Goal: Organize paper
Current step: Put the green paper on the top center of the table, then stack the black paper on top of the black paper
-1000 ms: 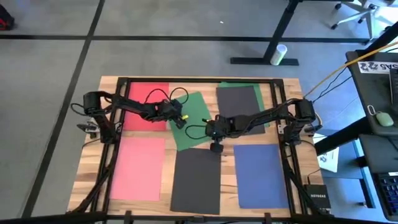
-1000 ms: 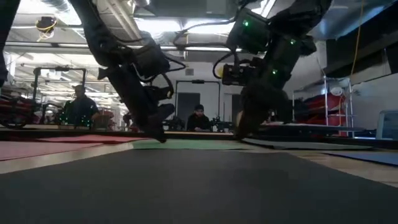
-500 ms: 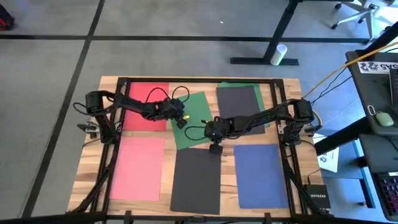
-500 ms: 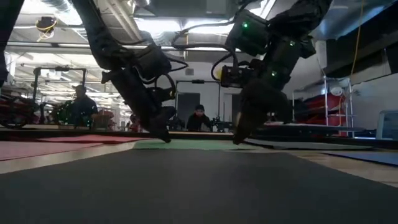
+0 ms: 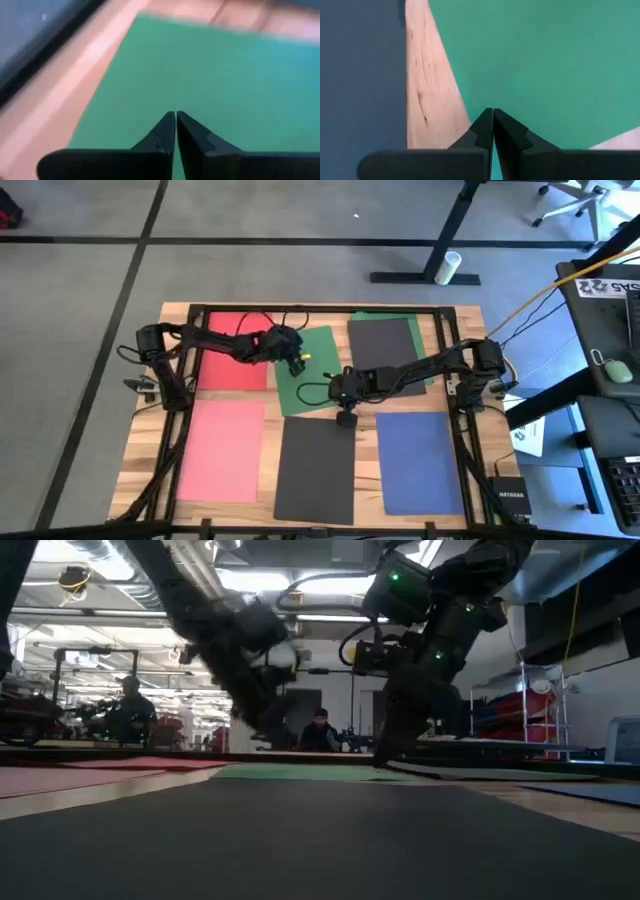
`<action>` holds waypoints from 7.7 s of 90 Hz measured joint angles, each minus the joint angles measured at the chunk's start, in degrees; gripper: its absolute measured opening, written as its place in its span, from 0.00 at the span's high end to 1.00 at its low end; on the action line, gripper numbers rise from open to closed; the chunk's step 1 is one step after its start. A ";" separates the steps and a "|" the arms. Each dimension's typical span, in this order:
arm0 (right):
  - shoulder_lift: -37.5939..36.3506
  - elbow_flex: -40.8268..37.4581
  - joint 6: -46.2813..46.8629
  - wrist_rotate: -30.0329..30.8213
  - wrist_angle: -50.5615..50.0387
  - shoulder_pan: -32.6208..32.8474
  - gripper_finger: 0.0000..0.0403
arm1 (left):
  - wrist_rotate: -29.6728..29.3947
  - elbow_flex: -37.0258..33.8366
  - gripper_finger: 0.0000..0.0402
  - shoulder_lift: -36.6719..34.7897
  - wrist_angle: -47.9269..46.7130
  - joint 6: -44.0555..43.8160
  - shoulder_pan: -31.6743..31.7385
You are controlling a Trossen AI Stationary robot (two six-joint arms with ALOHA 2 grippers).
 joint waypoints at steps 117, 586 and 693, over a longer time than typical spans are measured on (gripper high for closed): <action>-0.55 0.02 -1.62 1.09 -0.11 -0.02 1.00 | -11.18 4.97 1.00 6.82 -22.34 5.96 5.31; -3.78 -2.51 1.28 5.55 -4.80 -0.37 1.00 | -4.43 6.51 0.99 4.13 -37.68 9.49 -12.47; -22.06 -13.67 4.82 10.24 -6.18 1.62 1.00 | 5.15 13.61 0.98 4.13 -19.77 6.71 -17.42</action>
